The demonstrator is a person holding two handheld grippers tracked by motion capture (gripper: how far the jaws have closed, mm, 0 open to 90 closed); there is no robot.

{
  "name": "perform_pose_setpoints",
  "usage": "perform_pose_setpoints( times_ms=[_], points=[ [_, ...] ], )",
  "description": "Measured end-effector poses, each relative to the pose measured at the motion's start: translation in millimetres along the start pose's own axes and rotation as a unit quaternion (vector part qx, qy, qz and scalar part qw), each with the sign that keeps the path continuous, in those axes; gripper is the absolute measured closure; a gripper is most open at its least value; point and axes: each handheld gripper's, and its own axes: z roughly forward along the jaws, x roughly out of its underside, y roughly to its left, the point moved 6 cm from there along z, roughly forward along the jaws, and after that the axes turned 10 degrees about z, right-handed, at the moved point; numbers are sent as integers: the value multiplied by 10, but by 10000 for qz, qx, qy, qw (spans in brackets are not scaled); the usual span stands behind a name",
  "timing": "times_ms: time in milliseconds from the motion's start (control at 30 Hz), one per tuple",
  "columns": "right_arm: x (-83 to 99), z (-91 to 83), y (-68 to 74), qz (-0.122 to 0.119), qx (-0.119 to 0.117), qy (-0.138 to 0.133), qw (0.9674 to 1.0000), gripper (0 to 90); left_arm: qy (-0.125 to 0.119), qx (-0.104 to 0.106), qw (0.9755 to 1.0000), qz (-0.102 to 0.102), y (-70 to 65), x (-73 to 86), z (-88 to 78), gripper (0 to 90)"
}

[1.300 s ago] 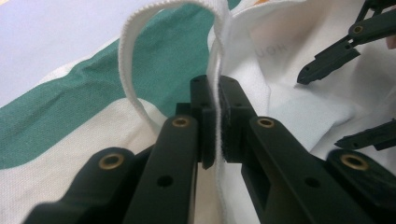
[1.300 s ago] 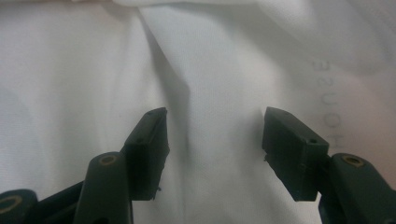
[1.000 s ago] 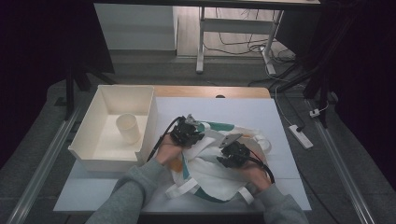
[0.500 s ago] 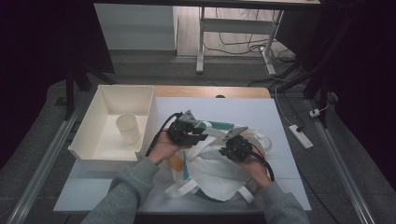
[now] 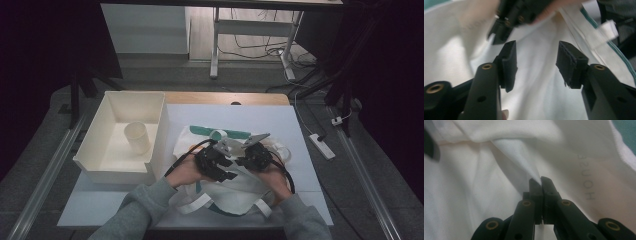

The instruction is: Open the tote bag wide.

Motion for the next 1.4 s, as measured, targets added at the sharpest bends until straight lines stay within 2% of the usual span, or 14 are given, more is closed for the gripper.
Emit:
perform_pose_setpoints(
  times_ms=[167,333,567,733,800,900,1000,1200,1267,1400],
  points=[
    [2,-2,-13,44,-59,-15,10000,882,220,199,9994,195,-86,31,87,429],
    [4,-7,-25,84,-97,-23,9999,882,532,400,9972,338,-172,90,213,388],
    [11,-10,-48,173,-200,-42,9996,882,880,428,9943,411,-220,218,399,352],
    [14,-10,-61,211,-243,-36,9995,882,1067,456,9921,479,-230,293,519,360],
    [12,-9,-62,230,-259,-63,9994,882,1096,499,9910,580,-265,306,547,391],
    [14,-11,-70,232,-270,-69,9993,882,1182,400,9898,689,-279,319,580,465],
    [15,-13,-69,248,-278,-71,9993,882,1165,260,9907,651,-260,340,593,569],
    [17,-19,-78,241,-259,-79,9993,882,1148,170,9913,615,-239,345,583,811],
    [18,-26,-86,254,-258,-88,9993,882,1115,151,9917,620,-248,342,586,850],
    [9,-41,-87,209,-215,-123,9995,882,1119,29,9908,761,-275,326,557,860]
  ],
)
